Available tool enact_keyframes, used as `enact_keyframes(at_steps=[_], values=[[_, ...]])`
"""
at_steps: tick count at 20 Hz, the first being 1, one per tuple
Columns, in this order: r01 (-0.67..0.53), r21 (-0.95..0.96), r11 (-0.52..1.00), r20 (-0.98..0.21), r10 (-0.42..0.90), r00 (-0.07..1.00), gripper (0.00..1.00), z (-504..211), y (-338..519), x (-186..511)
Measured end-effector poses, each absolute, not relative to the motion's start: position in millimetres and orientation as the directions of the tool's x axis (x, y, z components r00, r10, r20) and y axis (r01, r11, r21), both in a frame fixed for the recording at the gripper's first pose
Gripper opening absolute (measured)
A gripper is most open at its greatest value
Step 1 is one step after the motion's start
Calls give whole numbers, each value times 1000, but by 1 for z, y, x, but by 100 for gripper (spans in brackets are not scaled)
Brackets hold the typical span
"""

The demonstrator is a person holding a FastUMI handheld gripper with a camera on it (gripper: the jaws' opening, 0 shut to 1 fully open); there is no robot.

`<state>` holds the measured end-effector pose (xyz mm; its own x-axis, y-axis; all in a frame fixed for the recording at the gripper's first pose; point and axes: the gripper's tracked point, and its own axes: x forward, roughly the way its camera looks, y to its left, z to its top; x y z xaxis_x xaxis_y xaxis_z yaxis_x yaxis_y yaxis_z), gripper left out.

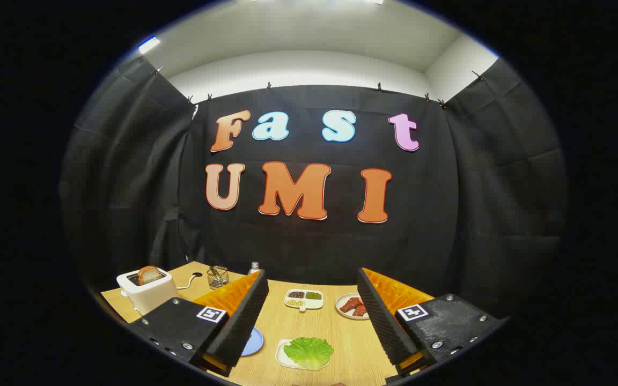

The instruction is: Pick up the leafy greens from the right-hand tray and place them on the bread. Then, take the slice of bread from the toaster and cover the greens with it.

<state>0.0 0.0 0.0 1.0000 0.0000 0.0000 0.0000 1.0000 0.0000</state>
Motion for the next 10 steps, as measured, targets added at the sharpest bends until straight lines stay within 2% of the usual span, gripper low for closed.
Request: enact_keyframes(at_steps=[10], values=[[-4, 4, 1000, 10, 4, 1000, 100, -1, -3, 2]])
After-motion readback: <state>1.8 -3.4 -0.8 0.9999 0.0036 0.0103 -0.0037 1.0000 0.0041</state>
